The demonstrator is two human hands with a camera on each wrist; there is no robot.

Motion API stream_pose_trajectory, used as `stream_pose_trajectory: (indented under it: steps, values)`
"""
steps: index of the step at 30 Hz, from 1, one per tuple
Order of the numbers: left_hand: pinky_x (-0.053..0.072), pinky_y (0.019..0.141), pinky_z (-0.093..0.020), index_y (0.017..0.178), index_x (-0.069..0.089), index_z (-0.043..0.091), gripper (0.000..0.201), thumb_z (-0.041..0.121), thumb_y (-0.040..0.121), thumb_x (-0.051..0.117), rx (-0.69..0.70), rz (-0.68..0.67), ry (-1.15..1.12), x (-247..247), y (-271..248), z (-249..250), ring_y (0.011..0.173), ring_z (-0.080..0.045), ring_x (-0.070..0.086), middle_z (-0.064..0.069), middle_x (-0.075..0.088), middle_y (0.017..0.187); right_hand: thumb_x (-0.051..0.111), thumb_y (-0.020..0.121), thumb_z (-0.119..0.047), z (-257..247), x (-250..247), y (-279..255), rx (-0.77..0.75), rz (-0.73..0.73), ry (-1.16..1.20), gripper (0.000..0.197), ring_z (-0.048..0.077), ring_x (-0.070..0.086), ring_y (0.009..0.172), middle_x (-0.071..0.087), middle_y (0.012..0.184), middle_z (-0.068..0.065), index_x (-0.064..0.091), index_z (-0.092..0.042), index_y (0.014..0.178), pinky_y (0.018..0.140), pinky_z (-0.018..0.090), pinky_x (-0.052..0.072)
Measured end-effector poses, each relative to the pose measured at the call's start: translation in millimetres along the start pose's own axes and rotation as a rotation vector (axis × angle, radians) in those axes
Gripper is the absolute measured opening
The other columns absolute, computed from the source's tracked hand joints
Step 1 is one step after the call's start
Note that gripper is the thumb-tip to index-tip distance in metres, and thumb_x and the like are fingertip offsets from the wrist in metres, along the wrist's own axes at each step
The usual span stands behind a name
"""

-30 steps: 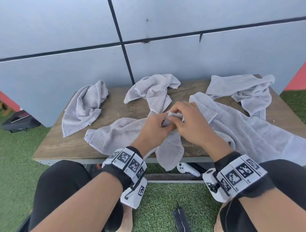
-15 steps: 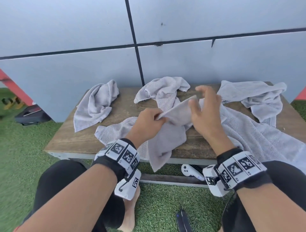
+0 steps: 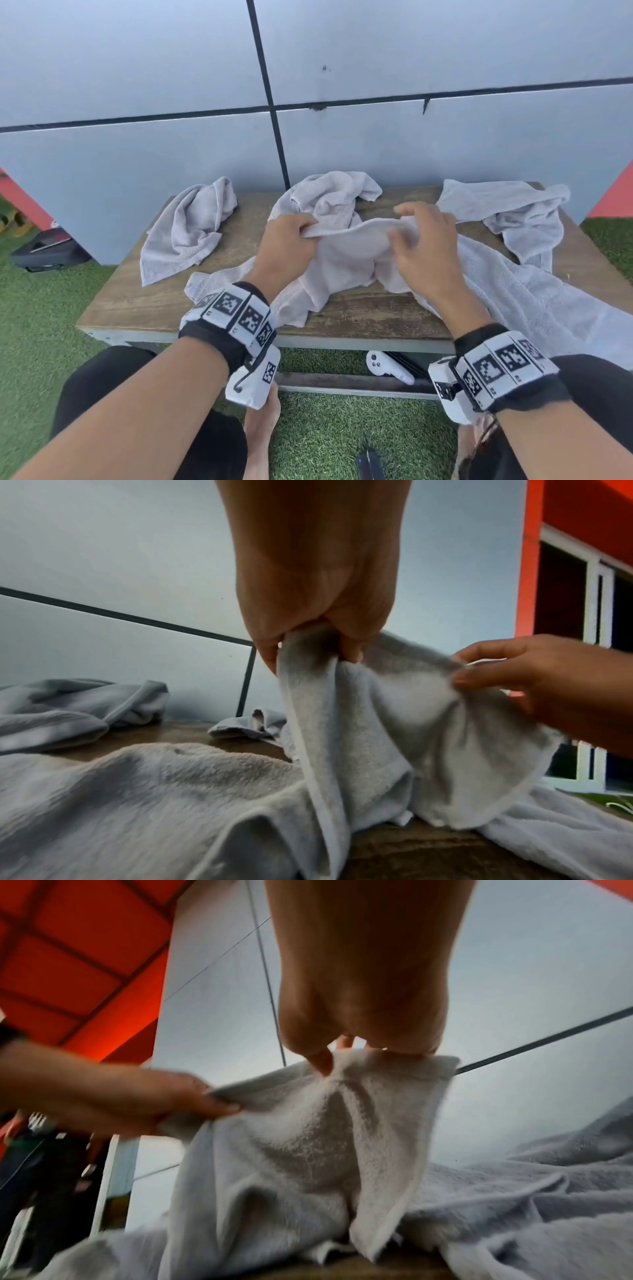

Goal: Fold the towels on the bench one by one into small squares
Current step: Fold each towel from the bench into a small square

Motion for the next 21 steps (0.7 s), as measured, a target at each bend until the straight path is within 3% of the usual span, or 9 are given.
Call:
stream_pose_trajectory:
  steps: [2, 4, 7, 10, 12, 14, 16, 17, 21]
  values:
    - [0.040, 0.055, -0.026, 0.082, 0.072, 0.010, 0.016, 0.001, 0.083, 0.059, 0.087, -0.094, -0.032, 9, -1, 20, 0.061, -0.015, 0.054, -0.008, 0.068, 0.071, 0.068, 0.086, -0.025, -15, 11, -10, -0.080, -0.150, 0.100, 0.050, 0.017, 0.036, 0.123, 0.053, 0.130, -0.009, 0.051, -0.025, 0.133, 0.104, 0.033, 0.036]
    - [0.042, 0.057, -0.032, 0.079, 0.071, 0.011, 0.020, -0.003, 0.078, 0.055, 0.171, -0.204, -0.008, 24, -2, 33, 0.065, -0.019, 0.057, -0.006, 0.068, 0.070, 0.067, 0.088, -0.023, -25, 21, -19, -0.136, -0.190, 0.134, 0.047, 0.012, 0.035, 0.120, 0.053, 0.127, -0.009, 0.053, -0.024, 0.132, 0.102, 0.033, 0.037]
    - [0.040, 0.056, -0.029, 0.077, 0.069, 0.018, 0.012, 0.008, 0.083, 0.065, 0.156, -0.165, 0.026, 36, 1, 25, 0.062, -0.014, 0.053, 0.002, 0.063, 0.066, 0.051, 0.092, -0.028, -22, 19, -19, -0.166, -0.108, -0.035, 0.018, 0.022, 0.049, 0.098, 0.059, 0.098, -0.008, 0.062, -0.018, 0.102, 0.085, 0.049, 0.045]
    - [0.032, 0.056, -0.025, 0.058, 0.049, 0.029, 0.038, 0.021, 0.088, 0.071, 0.063, -0.041, 0.043, 34, 2, 1, 0.059, -0.006, 0.045, 0.011, 0.049, 0.060, 0.044, 0.095, -0.030, 1, 8, -10, -0.040, -0.011, -0.062, 0.021, 0.030, 0.055, 0.085, 0.061, 0.085, -0.002, 0.056, -0.016, 0.084, 0.079, 0.053, 0.046]
    - [0.030, 0.057, -0.024, 0.059, 0.049, 0.028, 0.039, 0.019, 0.091, 0.069, 0.037, 0.004, 0.010, 30, 2, -8, 0.055, -0.005, 0.041, 0.011, 0.044, 0.057, 0.046, 0.094, -0.031, 14, 3, -6, 0.091, 0.034, -0.019, 0.018, 0.028, 0.054, 0.083, 0.056, 0.080, -0.007, 0.051, -0.022, 0.080, 0.079, 0.053, 0.047]
    - [0.032, 0.058, -0.023, 0.071, 0.058, 0.016, 0.023, 0.017, 0.093, 0.065, 0.042, -0.003, -0.048, 30, 1, -7, 0.056, -0.006, 0.040, 0.009, 0.046, 0.060, 0.055, 0.090, -0.031, 14, 4, -8, 0.124, -0.012, 0.079, 0.012, 0.024, 0.053, 0.102, 0.059, 0.099, -0.012, 0.058, -0.025, 0.101, 0.092, 0.047, 0.046]
    - [0.034, 0.059, -0.024, 0.078, 0.059, 0.010, 0.016, 0.012, 0.093, 0.062, 0.114, -0.068, -0.075, 33, 0, 3, 0.059, -0.008, 0.040, 0.005, 0.050, 0.063, 0.063, 0.085, -0.031, 2, 11, -11, 0.010, -0.123, 0.126, 0.046, 0.018, 0.043, 0.121, 0.056, 0.126, -0.010, 0.053, -0.026, 0.130, 0.103, 0.036, 0.038]
    - [0.035, 0.061, -0.024, 0.080, 0.060, 0.010, 0.012, 0.009, 0.092, 0.061, 0.161, -0.103, -0.076, 34, -1, 10, 0.061, -0.009, 0.043, 0.002, 0.054, 0.065, 0.064, 0.084, -0.033, -5, 15, -13, -0.053, -0.153, 0.123, 0.052, 0.017, 0.040, 0.123, 0.054, 0.130, -0.009, 0.051, -0.027, 0.134, 0.103, 0.034, 0.036]
    - [0.034, 0.058, -0.019, 0.083, 0.062, 0.015, 0.011, 0.011, 0.093, 0.061, 0.264, -0.156, -0.079, 36, -5, 19, 0.060, -0.007, 0.046, 0.008, 0.055, 0.063, 0.060, 0.090, -0.031, -13, 24, -11, -0.157, -0.138, -0.082, 0.010, 0.019, 0.050, 0.102, 0.061, 0.101, -0.011, 0.061, -0.026, 0.098, 0.091, 0.038, 0.037]
Point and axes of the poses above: each hand's wrist, its own y-axis towards the middle knuckle, its own x-axis out of the palm, z = x × y, the point moved 3 cm from there along y, towards the middle knuckle
